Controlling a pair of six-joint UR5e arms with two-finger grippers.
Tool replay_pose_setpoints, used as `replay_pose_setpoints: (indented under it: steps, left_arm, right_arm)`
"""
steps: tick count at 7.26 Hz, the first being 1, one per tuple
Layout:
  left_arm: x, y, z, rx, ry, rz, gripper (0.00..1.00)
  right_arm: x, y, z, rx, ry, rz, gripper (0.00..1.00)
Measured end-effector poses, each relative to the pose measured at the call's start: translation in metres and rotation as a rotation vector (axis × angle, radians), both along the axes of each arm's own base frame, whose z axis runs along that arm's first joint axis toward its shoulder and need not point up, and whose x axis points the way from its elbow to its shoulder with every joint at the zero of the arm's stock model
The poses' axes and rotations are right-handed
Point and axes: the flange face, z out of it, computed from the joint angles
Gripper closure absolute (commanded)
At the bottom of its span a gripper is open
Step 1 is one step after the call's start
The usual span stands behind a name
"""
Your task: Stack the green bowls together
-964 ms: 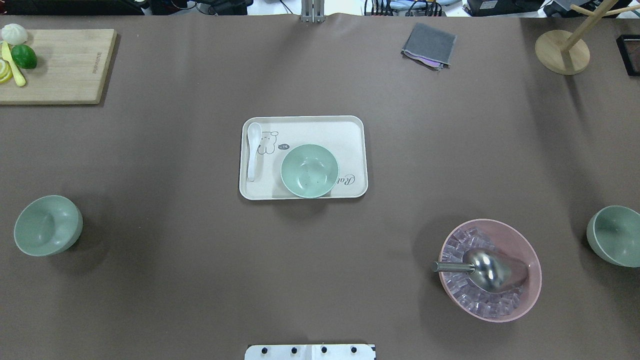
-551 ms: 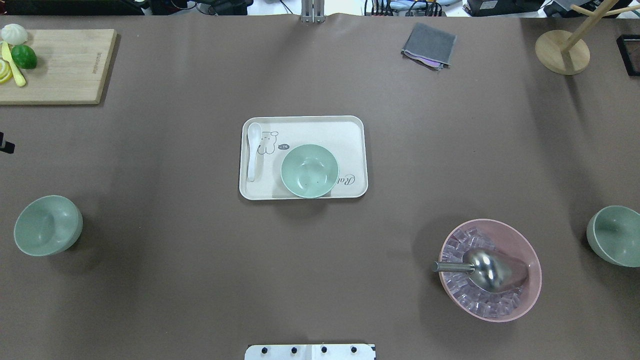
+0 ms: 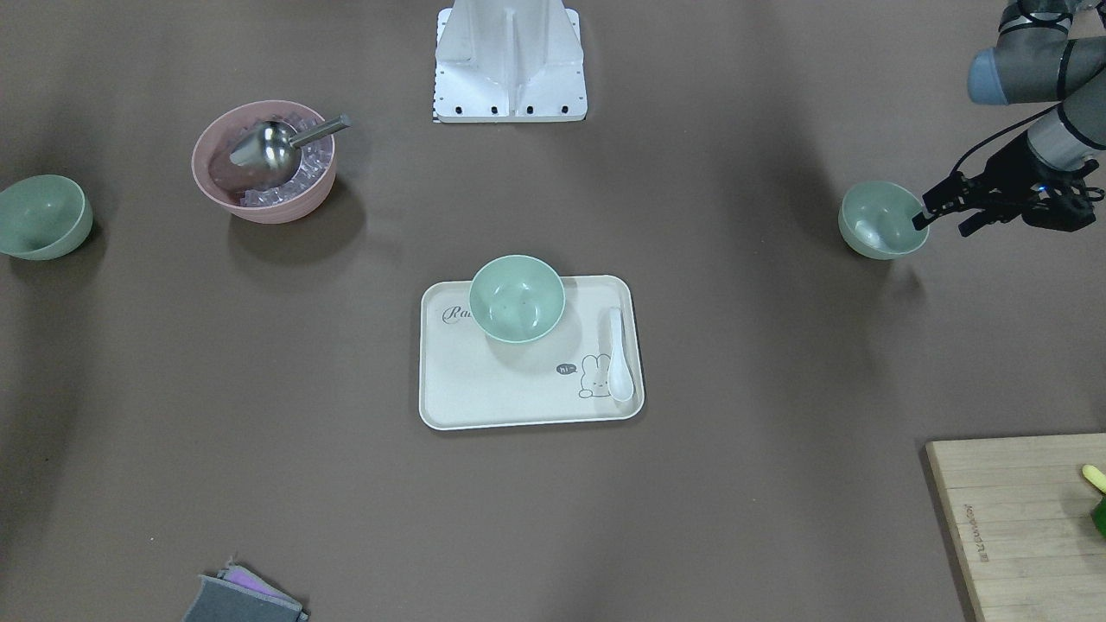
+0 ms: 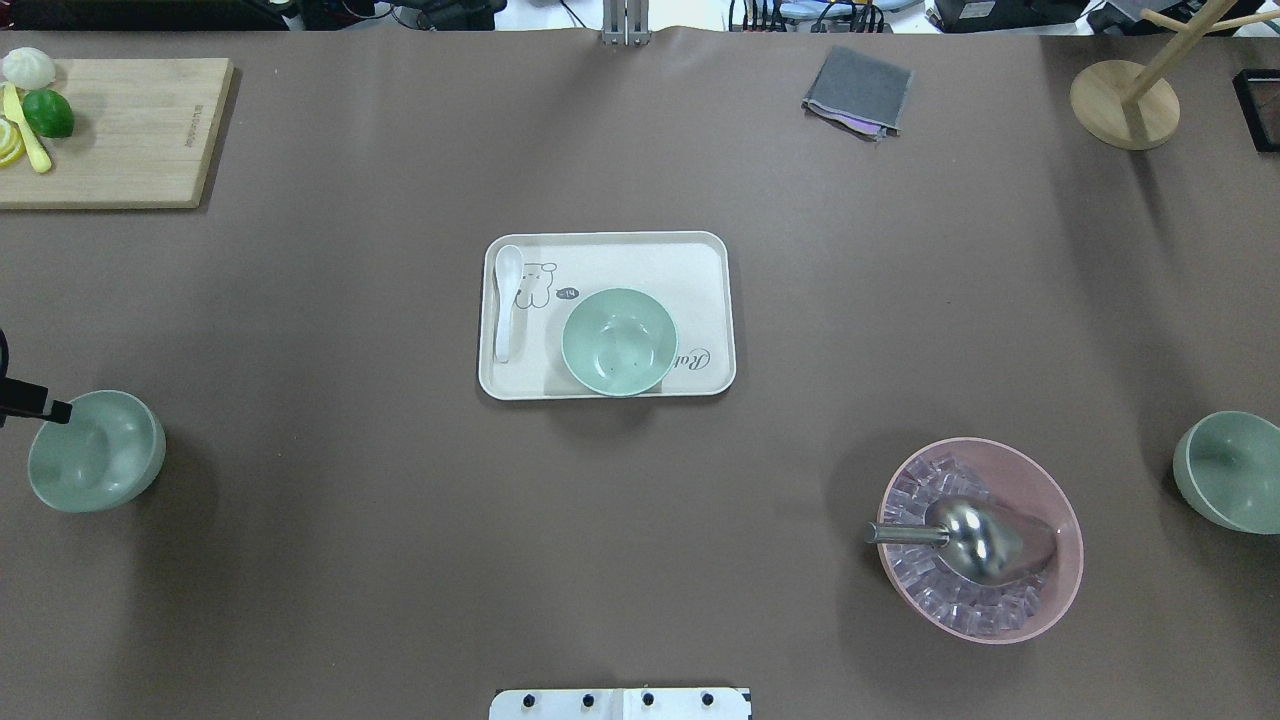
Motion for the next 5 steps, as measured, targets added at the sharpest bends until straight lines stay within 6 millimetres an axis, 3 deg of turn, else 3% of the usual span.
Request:
replay_pose_setpoints:
  steps: [1, 2, 3, 5]
  left_arm:
    - [0.005, 0.005, 0.002, -0.005, 0.0, 0.014, 0.66]
    - [0.006, 0.009, 0.005, -0.009, -0.003, 0.02, 0.92]
    - [0.005, 0.013, 0.008, -0.012, -0.006, 0.024, 1.0]
    - [0.002, 0.017, 0.01, -0.018, -0.007, 0.026, 1.0]
  right_arm:
    - [0.0, 0.0, 0.0, -0.002, 0.0, 0.001, 0.0]
    - [-0.001, -0.001, 0.0, -0.002, 0.0, 0.0, 0.0]
    - [-0.002, -0.001, -0.001, -0.001, 0.001, -0.001, 0.0]
    - [-0.004, -0.002, -0.001, 0.0, 0.002, -0.005, 0.0]
